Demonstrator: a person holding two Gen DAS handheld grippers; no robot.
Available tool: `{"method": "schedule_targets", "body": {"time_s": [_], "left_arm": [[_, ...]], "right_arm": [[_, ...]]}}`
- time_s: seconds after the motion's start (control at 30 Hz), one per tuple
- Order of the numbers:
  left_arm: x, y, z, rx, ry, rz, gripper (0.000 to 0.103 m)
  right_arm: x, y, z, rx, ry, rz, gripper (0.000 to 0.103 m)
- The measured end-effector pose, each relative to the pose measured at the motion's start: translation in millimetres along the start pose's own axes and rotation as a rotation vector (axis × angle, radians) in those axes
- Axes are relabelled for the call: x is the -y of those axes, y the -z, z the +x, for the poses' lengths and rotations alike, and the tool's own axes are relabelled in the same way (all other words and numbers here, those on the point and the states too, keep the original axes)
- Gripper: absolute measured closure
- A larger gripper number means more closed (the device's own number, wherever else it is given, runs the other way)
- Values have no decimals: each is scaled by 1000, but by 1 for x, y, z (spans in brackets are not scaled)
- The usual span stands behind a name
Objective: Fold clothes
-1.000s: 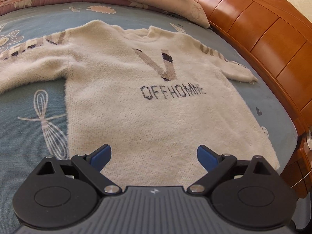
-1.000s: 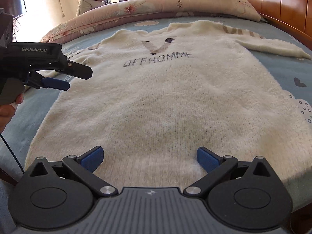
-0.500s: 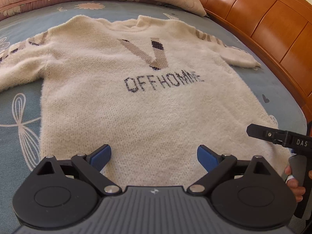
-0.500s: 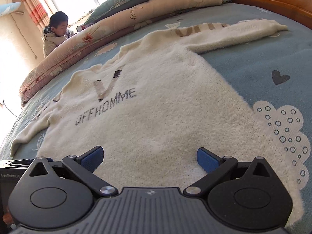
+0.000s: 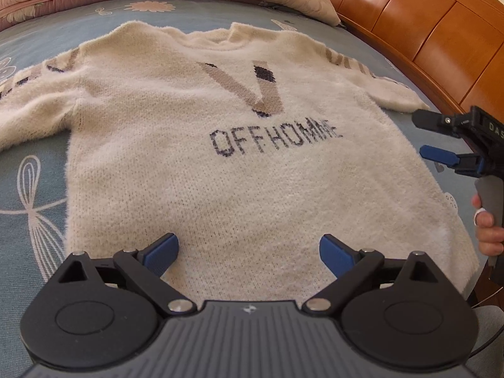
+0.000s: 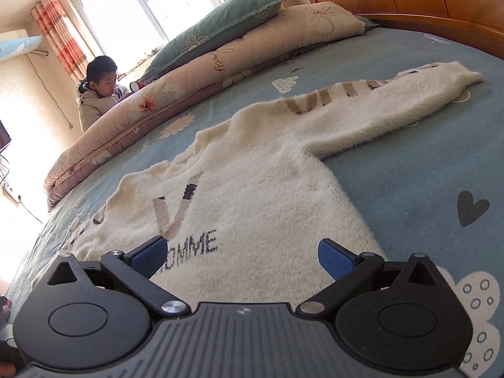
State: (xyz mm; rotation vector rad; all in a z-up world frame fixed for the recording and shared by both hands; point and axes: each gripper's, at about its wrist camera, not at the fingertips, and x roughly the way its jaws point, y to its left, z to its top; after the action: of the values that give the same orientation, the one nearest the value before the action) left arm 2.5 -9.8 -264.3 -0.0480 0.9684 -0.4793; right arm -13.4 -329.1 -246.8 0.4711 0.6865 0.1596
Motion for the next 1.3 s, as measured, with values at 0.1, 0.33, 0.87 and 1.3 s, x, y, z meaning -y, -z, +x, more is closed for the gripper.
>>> {"method": "schedule_targets", "body": {"time_s": [0.1,0.33,0.87,1.3], "left_arm": [[-2,1,1,4,19,0,4],[-10,1,-2,15,62,-38,3],[6,8,-12,32,-9,16,3],[10,14,-16,62,-30,54,3]], "right_arm": [[-2,-8,27,-49,24,-10,0],[27,11,12,-76,137,-28,0],[64,37,-101,-19,56,146,0],[38,75,-84,-172,-30,151,0]]}}
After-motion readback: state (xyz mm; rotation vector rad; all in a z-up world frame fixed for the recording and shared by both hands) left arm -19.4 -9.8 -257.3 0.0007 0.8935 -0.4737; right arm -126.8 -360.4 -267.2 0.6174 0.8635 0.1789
